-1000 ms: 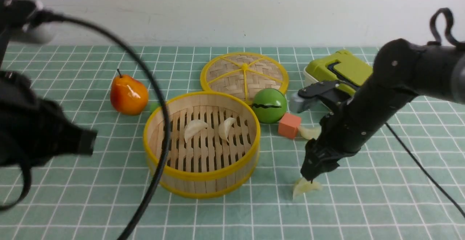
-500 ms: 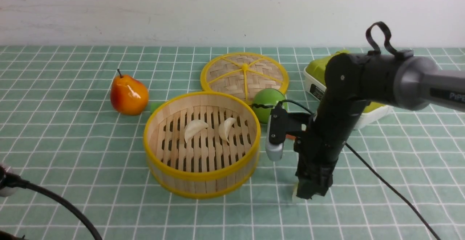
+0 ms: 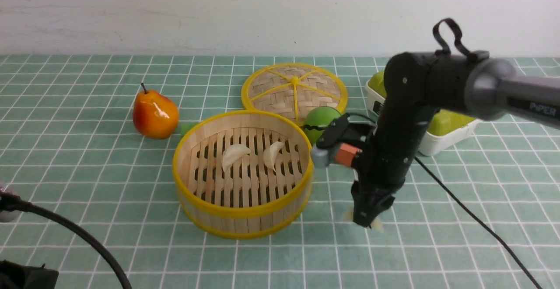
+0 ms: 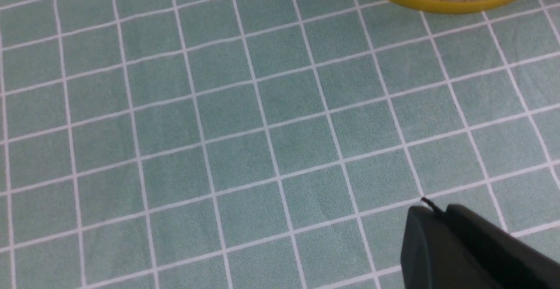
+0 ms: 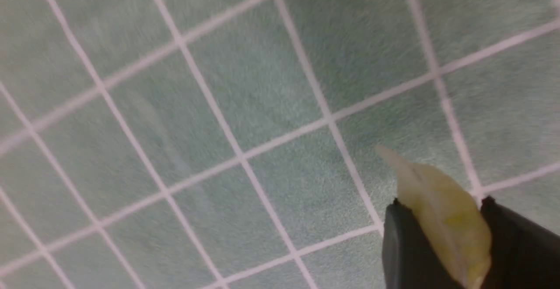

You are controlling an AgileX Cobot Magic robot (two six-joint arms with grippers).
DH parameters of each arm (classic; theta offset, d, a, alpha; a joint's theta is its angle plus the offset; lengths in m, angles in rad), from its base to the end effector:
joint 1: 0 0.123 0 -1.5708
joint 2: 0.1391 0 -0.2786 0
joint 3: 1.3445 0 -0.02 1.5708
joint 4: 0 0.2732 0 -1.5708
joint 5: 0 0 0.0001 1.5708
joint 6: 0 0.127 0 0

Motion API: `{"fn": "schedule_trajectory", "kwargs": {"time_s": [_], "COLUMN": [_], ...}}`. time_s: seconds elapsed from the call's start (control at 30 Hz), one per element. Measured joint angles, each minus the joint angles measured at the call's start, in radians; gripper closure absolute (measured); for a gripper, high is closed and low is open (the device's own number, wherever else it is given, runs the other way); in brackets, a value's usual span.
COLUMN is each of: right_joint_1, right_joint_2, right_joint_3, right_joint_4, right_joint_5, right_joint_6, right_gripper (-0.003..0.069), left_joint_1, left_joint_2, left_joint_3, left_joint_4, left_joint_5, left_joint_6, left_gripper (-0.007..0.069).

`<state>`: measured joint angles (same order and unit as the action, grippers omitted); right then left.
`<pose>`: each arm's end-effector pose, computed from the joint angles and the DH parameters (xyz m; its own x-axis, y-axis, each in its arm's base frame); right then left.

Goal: Put the dumplings into the steamer on the table with the blue tablecloth.
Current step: 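Place the dumpling in the bamboo steamer basket with the right gripper, then reach for and grasp a dumpling lying on the table beside the steamer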

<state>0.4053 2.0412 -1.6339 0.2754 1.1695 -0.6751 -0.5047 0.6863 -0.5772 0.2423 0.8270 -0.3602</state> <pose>0.3888 0.2014 0.1620 -0.5564 -0.8029 -0.2137 -0.8308 0.5332 0.1595 0.1584 -0.0618 0.2491 -0.7080 0.1739 -0.6844 0.2399 0.9708 -0.0015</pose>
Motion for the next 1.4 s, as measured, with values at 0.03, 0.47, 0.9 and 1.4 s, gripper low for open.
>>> {"fn": "schedule_trajectory", "kwargs": {"time_s": [0.03,0.47,0.9,1.4], "right_joint_1": [0.002,0.133,0.275,0.173], "right_joint_2": [-0.011,0.122,0.186,0.011], "right_joint_3": [-0.049,-0.18,-0.218,-0.259], "right_joint_4": [0.035,0.409,0.017,0.0], "right_joint_5": [0.016,-0.361,-0.487,-0.3], "right_joint_6": [0.055,0.341,0.77,0.633], "right_gripper": [0.0454,0.0454,0.0396,0.0162], "left_joint_1": [0.0,0.0,0.0,0.0], "left_joint_2": [0.0,0.0,0.0,0.0], "left_joint_3": [0.0,0.0,0.02,0.034], "left_joint_4": [0.0,0.004,0.002,0.001], "left_joint_5": [-0.008,-0.07,-0.075,-0.085], "left_joint_6": [-0.015,-0.073,-0.084,-0.091], "left_gripper": [0.0592,0.0579,0.0568,0.0565]}}
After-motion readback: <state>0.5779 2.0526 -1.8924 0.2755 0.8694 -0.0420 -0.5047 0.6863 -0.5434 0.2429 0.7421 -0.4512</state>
